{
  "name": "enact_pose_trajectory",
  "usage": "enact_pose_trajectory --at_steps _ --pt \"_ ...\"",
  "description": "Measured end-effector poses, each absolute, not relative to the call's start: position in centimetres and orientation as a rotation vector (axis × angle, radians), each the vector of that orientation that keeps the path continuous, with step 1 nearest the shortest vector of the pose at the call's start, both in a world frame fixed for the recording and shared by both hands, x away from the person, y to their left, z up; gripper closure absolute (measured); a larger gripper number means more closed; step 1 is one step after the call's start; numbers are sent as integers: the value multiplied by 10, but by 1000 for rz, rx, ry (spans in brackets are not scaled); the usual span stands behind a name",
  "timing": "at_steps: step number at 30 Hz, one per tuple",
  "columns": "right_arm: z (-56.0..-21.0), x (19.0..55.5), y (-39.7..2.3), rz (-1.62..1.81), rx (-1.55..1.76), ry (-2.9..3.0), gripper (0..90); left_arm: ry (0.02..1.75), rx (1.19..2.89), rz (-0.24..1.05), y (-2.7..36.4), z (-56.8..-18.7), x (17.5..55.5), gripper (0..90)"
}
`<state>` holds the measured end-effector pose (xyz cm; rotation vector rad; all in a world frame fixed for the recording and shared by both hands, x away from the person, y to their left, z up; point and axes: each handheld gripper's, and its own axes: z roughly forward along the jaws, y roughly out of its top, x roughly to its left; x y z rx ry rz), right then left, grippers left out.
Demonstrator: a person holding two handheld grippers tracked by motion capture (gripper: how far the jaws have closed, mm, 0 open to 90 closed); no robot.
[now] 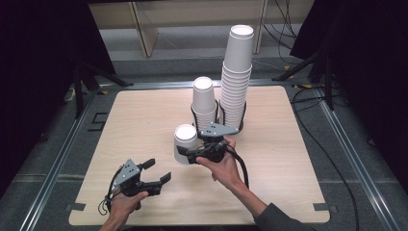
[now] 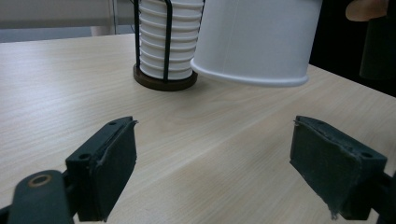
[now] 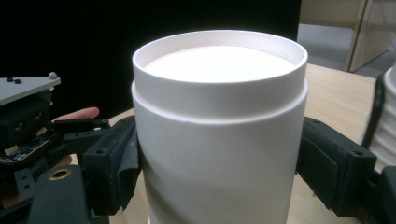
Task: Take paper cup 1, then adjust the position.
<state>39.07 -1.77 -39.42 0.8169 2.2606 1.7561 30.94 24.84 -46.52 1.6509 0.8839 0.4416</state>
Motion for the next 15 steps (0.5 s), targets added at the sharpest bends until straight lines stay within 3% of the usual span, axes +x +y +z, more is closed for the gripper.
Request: enact_pose_trajectory --at_steps 15 --pt "-402 380 -3 1777 783 2321 208 843 1654 408 246 -462 307 141"
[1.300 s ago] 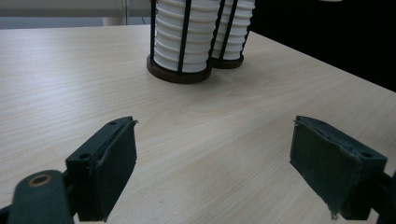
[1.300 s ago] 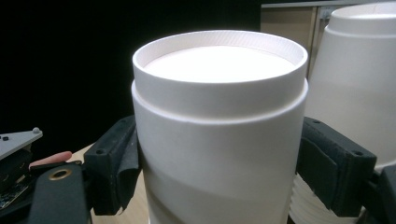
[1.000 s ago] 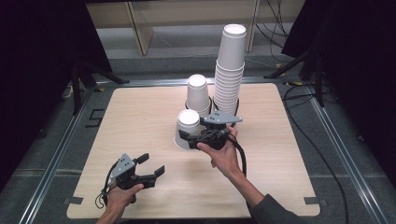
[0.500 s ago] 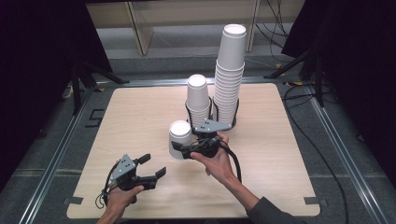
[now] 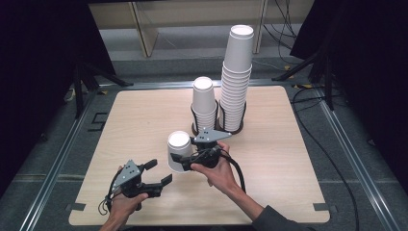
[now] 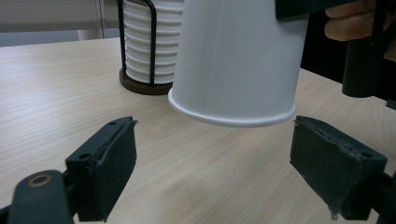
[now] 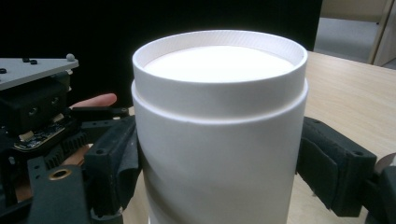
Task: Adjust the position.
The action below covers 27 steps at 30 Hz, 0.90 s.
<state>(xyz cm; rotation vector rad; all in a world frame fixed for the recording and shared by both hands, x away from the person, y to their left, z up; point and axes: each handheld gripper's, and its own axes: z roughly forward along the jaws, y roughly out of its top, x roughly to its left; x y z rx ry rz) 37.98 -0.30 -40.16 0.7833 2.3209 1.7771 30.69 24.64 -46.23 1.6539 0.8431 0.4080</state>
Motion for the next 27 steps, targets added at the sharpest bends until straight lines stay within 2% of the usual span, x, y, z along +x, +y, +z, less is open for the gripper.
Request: enact_pose_trajectory --at_steps 17,27 --pt "-406 372 11 1811 658 2358 209 804 1642 381 243 -462 307 133" --pt "-407 363 23 1848 663 2370 209 804 1658 406 240 -463 306 36"
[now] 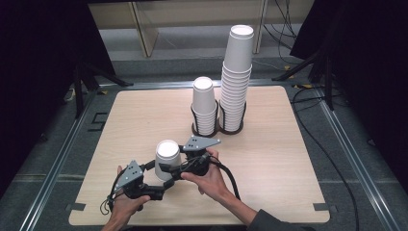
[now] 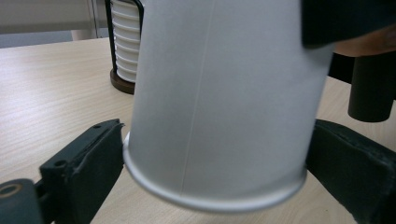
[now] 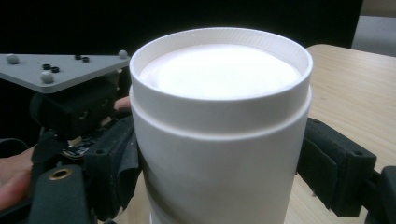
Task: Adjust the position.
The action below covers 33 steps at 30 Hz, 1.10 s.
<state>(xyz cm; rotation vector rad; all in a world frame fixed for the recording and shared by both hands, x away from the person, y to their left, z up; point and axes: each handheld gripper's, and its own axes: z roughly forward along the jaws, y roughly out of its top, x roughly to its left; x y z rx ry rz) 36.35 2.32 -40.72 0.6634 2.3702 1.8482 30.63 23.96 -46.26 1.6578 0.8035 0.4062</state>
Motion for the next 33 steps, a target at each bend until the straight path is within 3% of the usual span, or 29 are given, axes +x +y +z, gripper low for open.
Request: enact_pose_trajectory --at_steps 14,33 --pt "-405 356 28 1922 678 2411 209 772 1664 419 238 -463 305 21" --pt "-385 361 16 1909 623 2460 179 730 1755 484 237 -458 301 85"
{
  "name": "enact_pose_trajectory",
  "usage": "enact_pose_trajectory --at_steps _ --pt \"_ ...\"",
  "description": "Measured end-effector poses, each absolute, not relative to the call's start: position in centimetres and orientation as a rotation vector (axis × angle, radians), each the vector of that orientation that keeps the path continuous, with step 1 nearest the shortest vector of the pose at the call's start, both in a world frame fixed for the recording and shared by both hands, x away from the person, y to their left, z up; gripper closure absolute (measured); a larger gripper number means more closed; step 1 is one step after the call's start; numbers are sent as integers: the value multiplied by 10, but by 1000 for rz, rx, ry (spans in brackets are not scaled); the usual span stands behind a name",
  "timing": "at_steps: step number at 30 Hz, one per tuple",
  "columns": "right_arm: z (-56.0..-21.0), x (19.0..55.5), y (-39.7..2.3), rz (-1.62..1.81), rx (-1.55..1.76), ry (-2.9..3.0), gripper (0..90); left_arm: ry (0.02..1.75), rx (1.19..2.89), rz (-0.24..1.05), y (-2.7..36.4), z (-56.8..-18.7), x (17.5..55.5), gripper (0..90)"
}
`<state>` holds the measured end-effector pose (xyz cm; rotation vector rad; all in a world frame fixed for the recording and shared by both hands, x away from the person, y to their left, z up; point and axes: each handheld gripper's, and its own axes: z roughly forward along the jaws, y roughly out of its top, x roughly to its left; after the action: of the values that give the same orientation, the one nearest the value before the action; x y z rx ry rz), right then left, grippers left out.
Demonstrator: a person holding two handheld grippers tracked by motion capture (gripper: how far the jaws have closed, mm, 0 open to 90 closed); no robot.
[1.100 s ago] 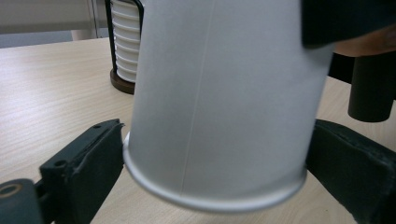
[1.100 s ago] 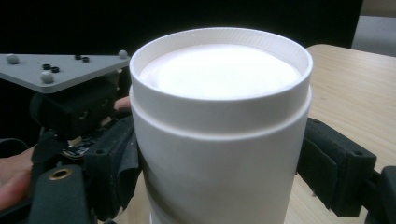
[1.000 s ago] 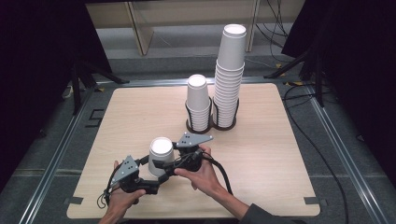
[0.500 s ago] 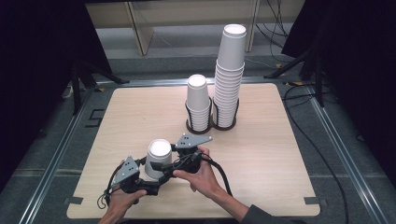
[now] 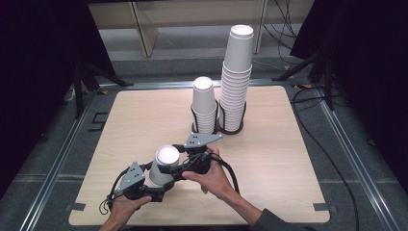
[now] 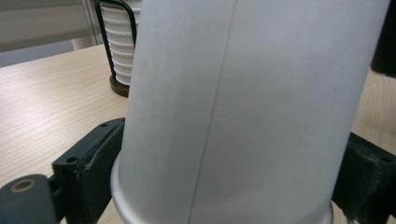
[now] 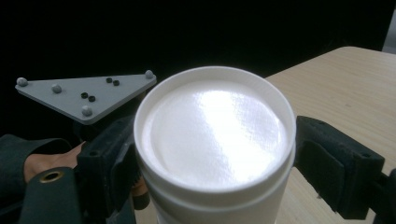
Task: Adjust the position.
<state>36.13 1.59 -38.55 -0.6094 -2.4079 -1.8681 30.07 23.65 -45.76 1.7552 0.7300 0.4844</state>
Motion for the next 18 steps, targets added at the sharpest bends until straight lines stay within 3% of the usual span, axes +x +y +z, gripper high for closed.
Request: enact_pose_trajectory --at_steps 18 --pt "-382 364 8 -1581 -479 -2559 200 623 1951 518 229 -459 298 89"
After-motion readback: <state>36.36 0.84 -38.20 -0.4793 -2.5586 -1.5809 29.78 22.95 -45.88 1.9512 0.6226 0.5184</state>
